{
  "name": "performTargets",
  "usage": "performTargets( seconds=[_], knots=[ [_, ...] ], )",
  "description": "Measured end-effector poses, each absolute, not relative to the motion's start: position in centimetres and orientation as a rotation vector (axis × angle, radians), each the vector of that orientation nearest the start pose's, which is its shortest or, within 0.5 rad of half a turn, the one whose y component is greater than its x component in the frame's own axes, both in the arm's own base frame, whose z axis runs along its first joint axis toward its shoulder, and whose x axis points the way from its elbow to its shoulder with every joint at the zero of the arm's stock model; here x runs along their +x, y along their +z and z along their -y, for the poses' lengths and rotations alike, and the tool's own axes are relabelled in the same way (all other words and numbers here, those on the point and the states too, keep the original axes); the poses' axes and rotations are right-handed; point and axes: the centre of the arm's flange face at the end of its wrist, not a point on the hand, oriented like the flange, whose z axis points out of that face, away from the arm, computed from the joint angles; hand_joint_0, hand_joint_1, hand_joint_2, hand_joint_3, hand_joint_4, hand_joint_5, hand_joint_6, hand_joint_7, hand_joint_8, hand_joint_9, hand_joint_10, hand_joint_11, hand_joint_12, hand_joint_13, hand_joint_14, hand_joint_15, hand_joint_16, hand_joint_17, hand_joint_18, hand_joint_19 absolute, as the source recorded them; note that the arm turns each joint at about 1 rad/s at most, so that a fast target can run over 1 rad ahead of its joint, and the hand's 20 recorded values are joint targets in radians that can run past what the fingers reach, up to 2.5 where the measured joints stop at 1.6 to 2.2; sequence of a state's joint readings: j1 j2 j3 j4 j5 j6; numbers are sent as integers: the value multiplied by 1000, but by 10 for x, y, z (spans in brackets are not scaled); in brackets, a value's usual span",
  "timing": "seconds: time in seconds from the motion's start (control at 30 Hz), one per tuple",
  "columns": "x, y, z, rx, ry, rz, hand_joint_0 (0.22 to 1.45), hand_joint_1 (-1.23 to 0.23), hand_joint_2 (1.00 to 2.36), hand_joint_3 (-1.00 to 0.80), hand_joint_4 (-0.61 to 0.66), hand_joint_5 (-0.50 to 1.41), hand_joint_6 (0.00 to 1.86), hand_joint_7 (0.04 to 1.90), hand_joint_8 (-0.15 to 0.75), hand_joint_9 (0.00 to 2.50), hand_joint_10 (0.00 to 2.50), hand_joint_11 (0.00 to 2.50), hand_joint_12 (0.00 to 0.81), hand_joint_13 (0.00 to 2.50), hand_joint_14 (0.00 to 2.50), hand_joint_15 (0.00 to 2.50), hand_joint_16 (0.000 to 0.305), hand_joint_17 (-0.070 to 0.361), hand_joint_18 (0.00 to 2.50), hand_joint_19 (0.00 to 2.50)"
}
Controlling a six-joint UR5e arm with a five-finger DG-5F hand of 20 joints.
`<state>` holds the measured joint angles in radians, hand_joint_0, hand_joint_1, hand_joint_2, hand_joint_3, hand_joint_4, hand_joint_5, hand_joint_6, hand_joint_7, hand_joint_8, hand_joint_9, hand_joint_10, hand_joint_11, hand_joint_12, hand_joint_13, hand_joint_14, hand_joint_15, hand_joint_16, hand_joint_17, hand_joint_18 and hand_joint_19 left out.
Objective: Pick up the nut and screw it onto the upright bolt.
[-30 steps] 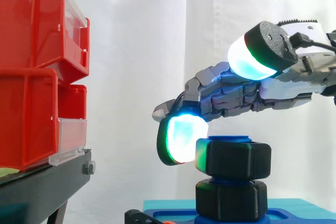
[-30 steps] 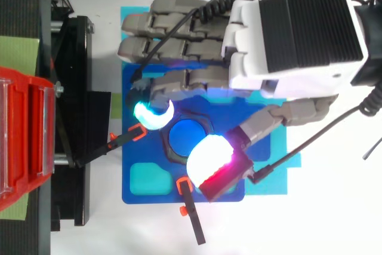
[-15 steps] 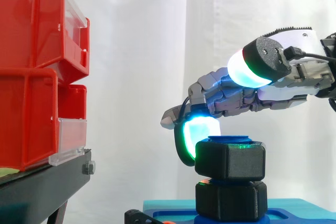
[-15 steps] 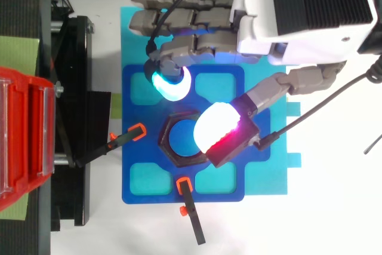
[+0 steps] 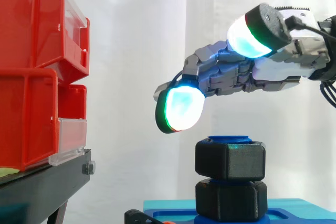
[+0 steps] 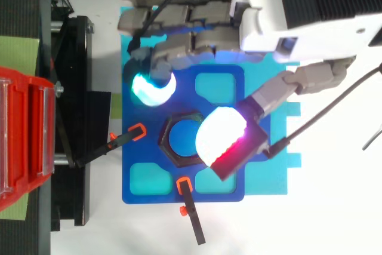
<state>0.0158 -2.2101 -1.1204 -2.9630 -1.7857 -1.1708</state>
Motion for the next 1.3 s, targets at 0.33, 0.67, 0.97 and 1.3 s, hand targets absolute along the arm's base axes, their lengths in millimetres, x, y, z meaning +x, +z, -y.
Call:
performTargets(
  seconds=[0.33, 0.67, 0.97, 1.3],
  knots=[
    [748, 319, 78, 134, 570, -1561, 495, -102, 1000, -500, 186, -193, 502, 749, 218, 253, 0, 0, 324, 98, 0, 0, 42, 94, 0, 0],
    [747, 309, 70, 158, 590, -1573, 495, -103, 1000, -500, 189, -190, 502, 752, 219, 253, 0, 0, 324, 98, 0, 0, 42, 95, 0, 0],
    [745, 299, 74, 168, 601, -1551, 495, -106, 1000, -500, 192, -189, 503, 760, 221, 255, 0, 0, 324, 102, 0, 0, 42, 94, 0, 0],
    [745, 298, 79, 177, 603, -1553, 495, -110, 1000, -500, 196, -187, 502, 770, 222, 258, 0, 0, 325, 105, 0, 0, 42, 94, 0, 0]
  ],
)
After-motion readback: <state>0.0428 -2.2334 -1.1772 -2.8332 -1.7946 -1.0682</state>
